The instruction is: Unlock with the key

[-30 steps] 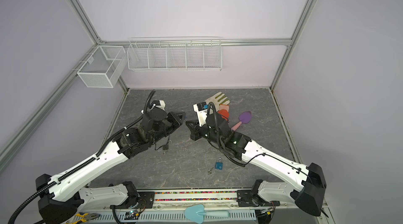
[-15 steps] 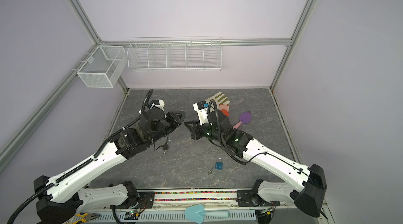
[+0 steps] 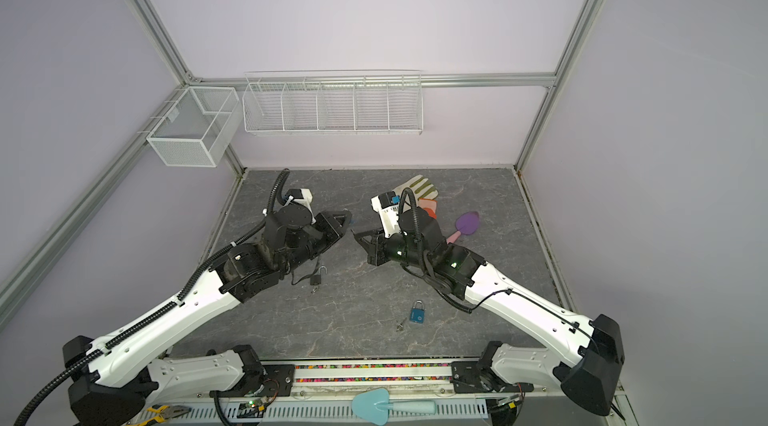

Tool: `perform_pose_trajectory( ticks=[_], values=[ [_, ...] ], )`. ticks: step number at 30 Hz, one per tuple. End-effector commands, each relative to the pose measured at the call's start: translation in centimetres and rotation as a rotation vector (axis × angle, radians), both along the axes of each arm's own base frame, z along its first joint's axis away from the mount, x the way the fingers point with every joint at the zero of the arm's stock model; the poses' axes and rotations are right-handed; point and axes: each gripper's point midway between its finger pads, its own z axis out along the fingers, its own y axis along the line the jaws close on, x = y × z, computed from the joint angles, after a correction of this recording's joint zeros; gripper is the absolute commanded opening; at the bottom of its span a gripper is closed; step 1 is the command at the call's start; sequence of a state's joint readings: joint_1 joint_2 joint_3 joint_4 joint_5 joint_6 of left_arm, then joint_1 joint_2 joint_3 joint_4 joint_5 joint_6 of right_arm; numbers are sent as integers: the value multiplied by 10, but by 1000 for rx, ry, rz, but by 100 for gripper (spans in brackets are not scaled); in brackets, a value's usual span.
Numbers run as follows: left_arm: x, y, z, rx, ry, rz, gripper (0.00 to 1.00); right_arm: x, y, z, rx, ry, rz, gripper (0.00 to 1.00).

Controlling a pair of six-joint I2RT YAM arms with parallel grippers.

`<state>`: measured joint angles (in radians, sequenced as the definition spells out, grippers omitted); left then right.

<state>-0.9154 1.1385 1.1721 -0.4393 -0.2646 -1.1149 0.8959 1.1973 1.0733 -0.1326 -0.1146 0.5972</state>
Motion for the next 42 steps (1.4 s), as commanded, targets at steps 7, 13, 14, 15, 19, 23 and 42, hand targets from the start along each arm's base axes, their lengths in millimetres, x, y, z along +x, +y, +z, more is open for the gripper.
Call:
perform_pose_trajectory(
  ticks=[7,13,14,15,19,23,42],
  values=[
    [-2,4,1,8,-9,-2,0,8,2,22,41,-15,-25,6],
    [-2,4,6,-17,-15,1,0,15,0,4,-7,14,-60,6],
    [-2,4,6,-17,-16,1,0,15,0,3,-4,13,-60,6],
    [-2,5,8,-19,-18,3,0,15,-1,4,0,10,-62,6],
    [-2,5,8,-24,-17,4,0,16,-1,7,0,5,-66,6],
    [-3,3,6,-30,-11,-4,0,18,-1,9,9,6,-76,6],
    [-4,1,9,-93,-6,2,0,31,0,15,104,92,-163,6]
  ],
)
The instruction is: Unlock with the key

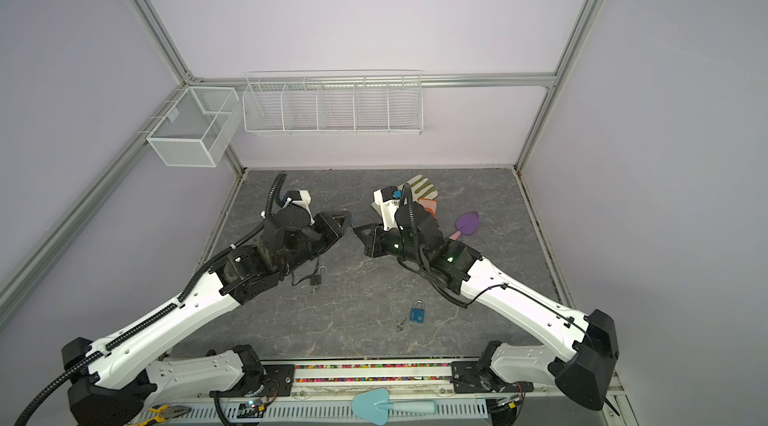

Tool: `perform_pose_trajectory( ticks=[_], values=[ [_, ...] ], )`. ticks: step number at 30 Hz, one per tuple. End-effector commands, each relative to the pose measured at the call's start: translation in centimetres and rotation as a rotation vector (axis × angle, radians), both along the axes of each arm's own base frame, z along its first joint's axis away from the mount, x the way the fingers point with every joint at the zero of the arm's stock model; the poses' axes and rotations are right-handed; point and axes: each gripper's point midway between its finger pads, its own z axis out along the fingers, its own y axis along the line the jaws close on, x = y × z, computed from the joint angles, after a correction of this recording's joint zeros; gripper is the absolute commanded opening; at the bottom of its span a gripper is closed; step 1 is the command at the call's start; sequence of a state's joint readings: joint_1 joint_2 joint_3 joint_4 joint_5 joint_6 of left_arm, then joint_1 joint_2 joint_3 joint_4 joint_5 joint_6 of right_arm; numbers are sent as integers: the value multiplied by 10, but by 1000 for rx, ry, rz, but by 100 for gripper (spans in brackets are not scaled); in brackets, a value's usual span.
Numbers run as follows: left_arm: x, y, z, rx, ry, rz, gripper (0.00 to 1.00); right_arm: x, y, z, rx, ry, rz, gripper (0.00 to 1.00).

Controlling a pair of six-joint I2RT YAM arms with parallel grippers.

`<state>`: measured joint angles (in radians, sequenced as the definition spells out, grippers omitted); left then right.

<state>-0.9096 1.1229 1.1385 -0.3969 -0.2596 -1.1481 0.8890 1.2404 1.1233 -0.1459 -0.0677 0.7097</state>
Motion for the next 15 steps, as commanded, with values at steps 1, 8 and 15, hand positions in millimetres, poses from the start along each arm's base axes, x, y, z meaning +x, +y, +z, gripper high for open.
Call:
perform_pose_trajectory(
  ticks=[1,8,15],
  values=[
    [-4,1,9,-45,-10,-7,0,15,0,13,76,8,-71,6],
    [-3,-2,1,-49,5,-2,0,13,9,23,124,10,-72,6],
    [-1,1,-9,-30,21,25,0,12,10,35,197,21,-128,6]
  ],
)
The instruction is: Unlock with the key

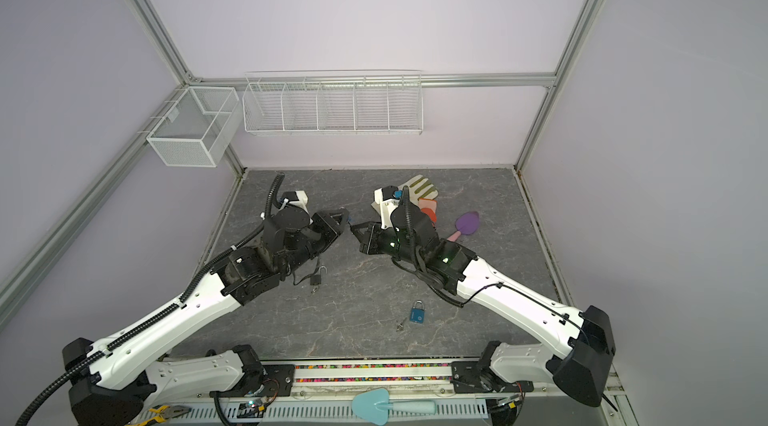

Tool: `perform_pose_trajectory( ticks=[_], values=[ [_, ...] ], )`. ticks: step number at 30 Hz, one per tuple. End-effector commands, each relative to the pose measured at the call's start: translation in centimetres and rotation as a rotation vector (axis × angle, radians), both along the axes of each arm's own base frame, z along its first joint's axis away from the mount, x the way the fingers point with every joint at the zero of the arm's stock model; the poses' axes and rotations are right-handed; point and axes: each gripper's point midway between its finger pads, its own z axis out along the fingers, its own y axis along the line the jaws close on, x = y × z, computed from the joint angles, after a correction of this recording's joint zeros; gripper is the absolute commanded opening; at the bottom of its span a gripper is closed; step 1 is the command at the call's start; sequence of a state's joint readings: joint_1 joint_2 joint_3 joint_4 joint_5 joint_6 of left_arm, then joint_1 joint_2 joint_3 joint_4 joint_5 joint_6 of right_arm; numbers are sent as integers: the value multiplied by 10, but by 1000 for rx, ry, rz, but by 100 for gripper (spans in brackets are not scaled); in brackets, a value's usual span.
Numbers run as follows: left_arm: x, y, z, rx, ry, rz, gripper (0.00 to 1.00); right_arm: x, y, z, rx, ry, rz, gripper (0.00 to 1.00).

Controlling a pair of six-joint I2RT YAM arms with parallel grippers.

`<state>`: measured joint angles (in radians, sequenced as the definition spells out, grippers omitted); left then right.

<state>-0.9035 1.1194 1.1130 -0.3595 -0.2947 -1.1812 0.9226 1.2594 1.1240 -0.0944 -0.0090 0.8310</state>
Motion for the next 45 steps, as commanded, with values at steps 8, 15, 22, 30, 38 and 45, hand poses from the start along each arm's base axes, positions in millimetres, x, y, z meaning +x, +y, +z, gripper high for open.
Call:
perform_pose_trajectory(
  ticks=[8,15,22,30,38,45],
  values=[
    [-12,-5,-4,-35,31,-21,0,12,18,19,68,-75,-75,7],
    [-21,-8,-1,-91,53,-63,0,9,17,42,123,-153,-45,7],
    [-19,1,-9,54,30,-56,0,0,6,51,70,-190,-9,6],
    [-15,9,-10,132,18,-31,0,-7,1,46,25,-205,22,6],
    [-12,12,-5,53,24,19,0,-15,26,36,81,-134,99,6],
    [-11,7,-2,-30,35,23,0,-10,18,37,87,-135,47,6]
  ],
)
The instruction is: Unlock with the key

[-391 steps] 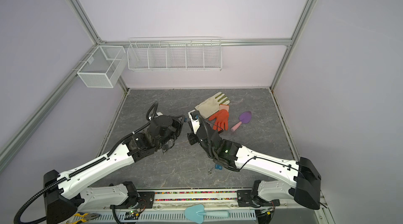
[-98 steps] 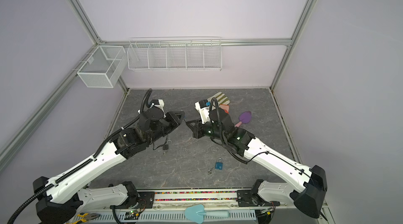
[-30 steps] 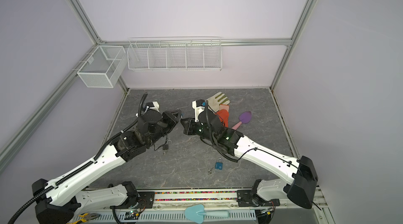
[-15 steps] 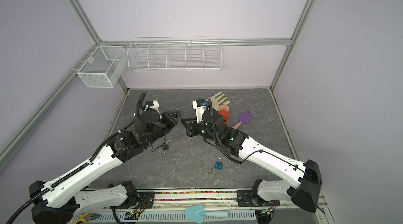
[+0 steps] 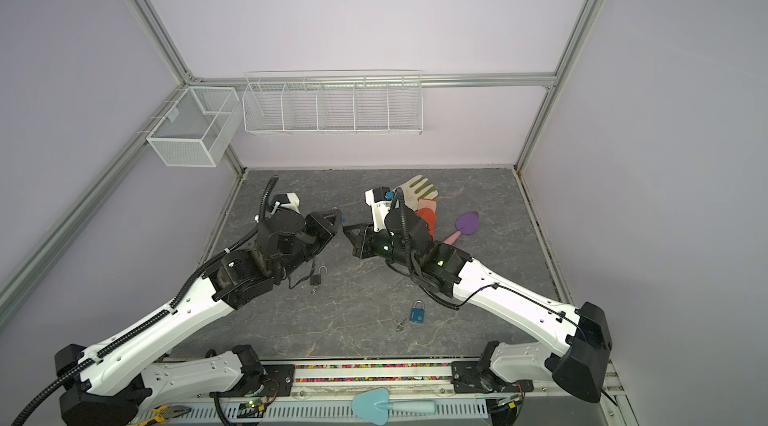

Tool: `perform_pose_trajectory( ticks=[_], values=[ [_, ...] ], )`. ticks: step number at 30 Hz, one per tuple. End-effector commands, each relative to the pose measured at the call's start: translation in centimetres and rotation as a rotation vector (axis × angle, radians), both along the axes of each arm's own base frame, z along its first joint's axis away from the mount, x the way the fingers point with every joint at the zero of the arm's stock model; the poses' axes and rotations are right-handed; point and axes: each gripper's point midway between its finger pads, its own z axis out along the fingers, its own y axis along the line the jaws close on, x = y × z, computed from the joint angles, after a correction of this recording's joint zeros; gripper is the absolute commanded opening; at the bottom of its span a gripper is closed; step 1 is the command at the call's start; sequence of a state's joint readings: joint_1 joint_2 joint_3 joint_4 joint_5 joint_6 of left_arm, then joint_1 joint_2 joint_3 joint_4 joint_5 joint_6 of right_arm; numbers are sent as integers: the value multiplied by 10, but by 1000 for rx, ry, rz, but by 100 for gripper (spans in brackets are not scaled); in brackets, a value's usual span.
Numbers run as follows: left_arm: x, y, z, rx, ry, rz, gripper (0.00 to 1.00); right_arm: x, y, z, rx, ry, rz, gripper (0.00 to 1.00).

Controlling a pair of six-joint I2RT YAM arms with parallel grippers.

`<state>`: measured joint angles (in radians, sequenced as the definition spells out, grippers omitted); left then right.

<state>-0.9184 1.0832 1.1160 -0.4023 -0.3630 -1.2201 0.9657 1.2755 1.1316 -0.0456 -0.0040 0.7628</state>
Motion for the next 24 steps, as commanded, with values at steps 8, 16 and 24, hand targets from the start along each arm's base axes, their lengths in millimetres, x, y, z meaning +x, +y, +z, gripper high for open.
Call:
perform_pose_trajectory(
  ticks=[8,16,24],
  values=[
    [-14,-2,-4,-87,39,-30,0,10,-2,19,49,-99,-56,7],
    [-13,0,-7,-129,51,-9,0,11,-9,24,45,-149,-74,6],
    [-14,3,5,-154,25,-9,0,9,-15,25,54,-150,-85,6]
  ],
)
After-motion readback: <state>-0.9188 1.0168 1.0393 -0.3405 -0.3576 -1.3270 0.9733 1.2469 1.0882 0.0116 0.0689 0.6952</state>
